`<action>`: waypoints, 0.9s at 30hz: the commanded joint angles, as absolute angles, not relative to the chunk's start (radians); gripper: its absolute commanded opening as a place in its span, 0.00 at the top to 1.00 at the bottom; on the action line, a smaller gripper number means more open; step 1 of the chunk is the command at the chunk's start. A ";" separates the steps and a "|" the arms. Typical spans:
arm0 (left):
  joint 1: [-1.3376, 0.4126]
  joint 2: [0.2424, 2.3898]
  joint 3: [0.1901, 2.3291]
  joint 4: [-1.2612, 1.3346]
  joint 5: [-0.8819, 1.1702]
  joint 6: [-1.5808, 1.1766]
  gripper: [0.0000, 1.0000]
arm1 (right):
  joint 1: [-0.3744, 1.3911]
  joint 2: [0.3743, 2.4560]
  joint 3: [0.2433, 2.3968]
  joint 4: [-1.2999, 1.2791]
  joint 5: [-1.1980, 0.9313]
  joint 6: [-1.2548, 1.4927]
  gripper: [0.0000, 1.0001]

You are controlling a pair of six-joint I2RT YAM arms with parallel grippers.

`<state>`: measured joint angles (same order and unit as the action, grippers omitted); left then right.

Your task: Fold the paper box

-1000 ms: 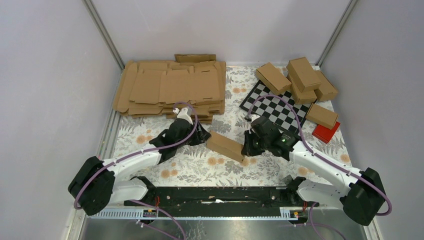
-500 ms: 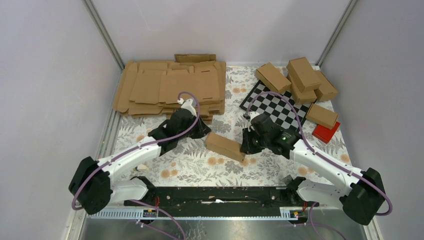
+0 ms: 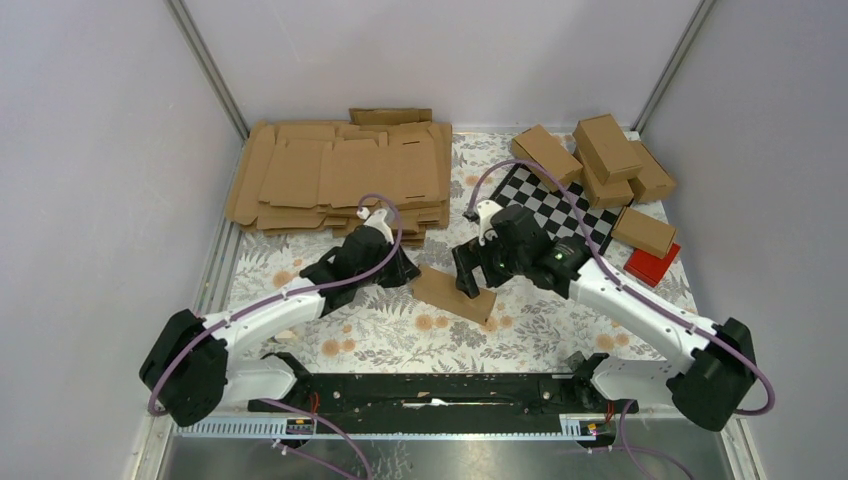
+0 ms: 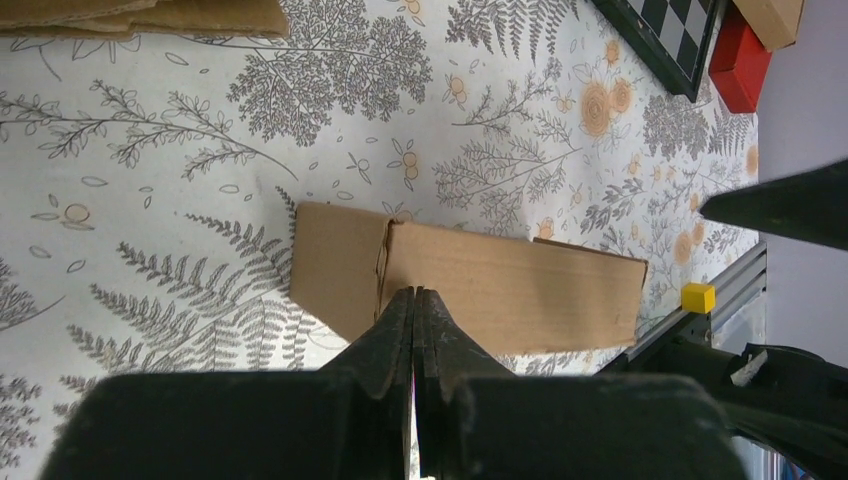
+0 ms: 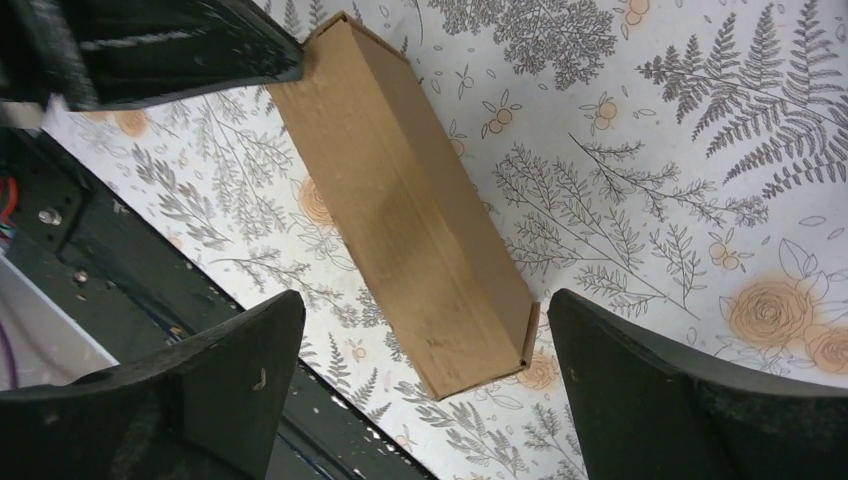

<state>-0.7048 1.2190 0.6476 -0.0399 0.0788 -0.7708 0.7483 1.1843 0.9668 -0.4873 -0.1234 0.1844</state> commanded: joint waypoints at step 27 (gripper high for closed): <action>-0.663 0.804 0.622 -0.301 -0.161 -0.678 0.50 | 0.893 1.541 1.017 -0.345 -0.019 -0.023 0.38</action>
<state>-0.6701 0.8471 0.6159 -0.2840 -0.0643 -0.6918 0.8783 1.5337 0.9695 -0.3565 -0.0689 -0.0135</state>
